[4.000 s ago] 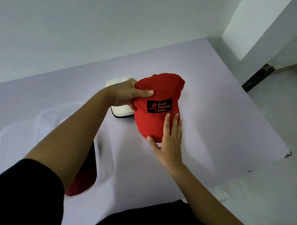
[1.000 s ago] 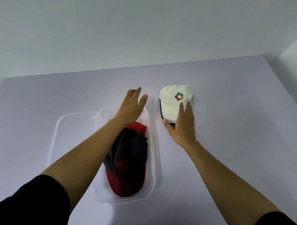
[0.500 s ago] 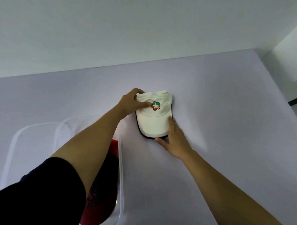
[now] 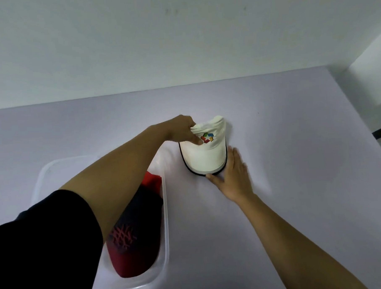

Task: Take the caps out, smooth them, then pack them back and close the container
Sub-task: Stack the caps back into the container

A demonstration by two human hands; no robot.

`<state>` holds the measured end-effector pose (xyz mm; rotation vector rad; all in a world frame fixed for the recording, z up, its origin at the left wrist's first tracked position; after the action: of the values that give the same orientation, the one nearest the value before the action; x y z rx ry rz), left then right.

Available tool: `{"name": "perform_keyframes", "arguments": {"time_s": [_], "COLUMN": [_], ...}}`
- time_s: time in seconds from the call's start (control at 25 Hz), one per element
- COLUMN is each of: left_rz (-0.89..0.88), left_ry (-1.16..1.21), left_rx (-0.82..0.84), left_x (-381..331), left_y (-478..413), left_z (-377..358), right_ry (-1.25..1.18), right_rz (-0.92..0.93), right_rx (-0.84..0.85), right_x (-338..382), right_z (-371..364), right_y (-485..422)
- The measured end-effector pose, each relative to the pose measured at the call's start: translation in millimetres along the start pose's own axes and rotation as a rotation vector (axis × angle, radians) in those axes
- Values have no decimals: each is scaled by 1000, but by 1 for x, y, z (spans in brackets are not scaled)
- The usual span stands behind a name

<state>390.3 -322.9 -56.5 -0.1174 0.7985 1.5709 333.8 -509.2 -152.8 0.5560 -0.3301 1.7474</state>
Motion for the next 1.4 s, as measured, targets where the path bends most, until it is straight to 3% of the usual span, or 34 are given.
{"name": "perform_keyframes", "arguments": {"time_s": [0.16, 0.28, 0.4, 0.56, 0.72, 0.88, 1.04, 1.16, 1.4], "left_rz": [-46, -21, 8, 60, 58, 23, -39, -74, -120], "left_ry": [-48, -22, -43, -95, -75, 6, 21, -19, 6], "left_rx": [-232, -359, -431, -426, -410, -430, -501, -464, -530], "left_x": [-2, 22, 53, 88, 113, 131, 139, 137, 131], "left_y": [43, 86, 124, 160, 176, 175, 170, 167, 161], "left_z": [80, 136, 166, 170, 155, 138, 127, 120, 130], "right_ry": [-101, -272, -319, -149, 55, 174, 103, 58, -15], "right_rz": [-69, 182, 391, 219, 211, 300, 339, 390, 433], "right_rx": [-194, -319, -90, 307, 493, 477, 376, 330, 309], "right_x": [45, 110, 169, 194, 200, 208, 207, 206, 204], "right_z": [15, 12, -18, -53, -65, -65, -57, -51, -48], "right_y": [21, 51, 68, 63, 55, 58, 68, 77, 83]}}
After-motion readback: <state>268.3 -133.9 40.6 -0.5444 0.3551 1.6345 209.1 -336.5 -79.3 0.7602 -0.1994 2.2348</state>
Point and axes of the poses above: each hand's wrist, its own y-axis away from the middle knuckle, its own z-axis out of the back of the hand, x = y × z, the point moved 5 cm from there along -y, towards the middle knuckle, and after that the axes turned 9 degrees about -x, right-handed, at the moved point
